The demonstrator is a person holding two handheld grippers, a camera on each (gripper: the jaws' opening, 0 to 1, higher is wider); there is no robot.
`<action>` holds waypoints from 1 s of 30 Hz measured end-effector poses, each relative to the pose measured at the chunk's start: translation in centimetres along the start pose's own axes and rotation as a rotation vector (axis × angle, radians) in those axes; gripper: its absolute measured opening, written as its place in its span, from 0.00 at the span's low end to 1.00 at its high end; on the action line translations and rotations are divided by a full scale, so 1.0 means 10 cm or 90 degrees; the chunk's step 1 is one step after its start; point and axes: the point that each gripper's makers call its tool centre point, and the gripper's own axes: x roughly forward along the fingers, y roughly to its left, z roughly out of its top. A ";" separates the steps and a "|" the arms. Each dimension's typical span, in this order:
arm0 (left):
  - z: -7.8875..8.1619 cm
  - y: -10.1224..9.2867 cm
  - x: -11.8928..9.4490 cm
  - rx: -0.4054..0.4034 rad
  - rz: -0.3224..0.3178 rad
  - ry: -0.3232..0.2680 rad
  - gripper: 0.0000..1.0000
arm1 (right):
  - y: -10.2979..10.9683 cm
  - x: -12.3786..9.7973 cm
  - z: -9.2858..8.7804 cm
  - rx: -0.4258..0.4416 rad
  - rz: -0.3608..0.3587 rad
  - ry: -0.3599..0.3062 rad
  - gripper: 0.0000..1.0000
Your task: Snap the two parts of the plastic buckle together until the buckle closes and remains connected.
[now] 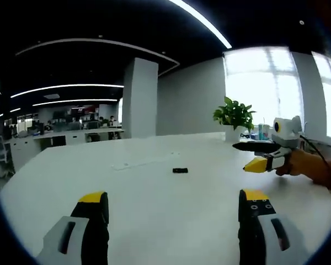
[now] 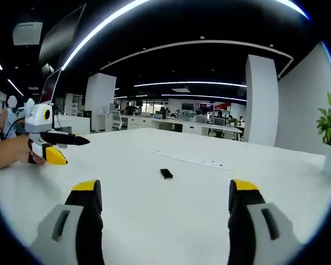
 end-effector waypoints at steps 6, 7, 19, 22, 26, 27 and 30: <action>0.02 -0.18 -0.10 0.018 -0.003 -0.018 1.00 | 0.06 0.07 -0.09 -0.039 -0.003 0.019 0.95; 0.02 -0.18 -0.10 0.021 -0.001 -0.019 1.00 | 0.08 0.07 -0.09 -0.042 -0.001 0.020 0.96; 0.01 -0.04 -0.09 0.024 0.005 -0.008 1.00 | 0.15 0.07 0.02 -0.039 0.010 0.003 0.99; 0.06 -0.02 -0.09 0.023 0.008 -0.018 1.00 | 0.16 0.07 0.04 -0.046 0.013 -0.004 0.95; 0.10 0.04 -0.07 0.051 0.023 -0.032 1.00 | 0.15 0.04 0.10 -0.040 0.010 -0.022 0.96; 0.06 0.04 -0.06 0.042 0.016 -0.023 1.00 | 0.15 0.04 0.09 -0.039 0.011 -0.019 0.96; 0.01 0.05 -0.04 0.033 0.015 -0.010 1.00 | 0.13 0.04 0.04 -0.046 0.006 -0.004 0.99</action>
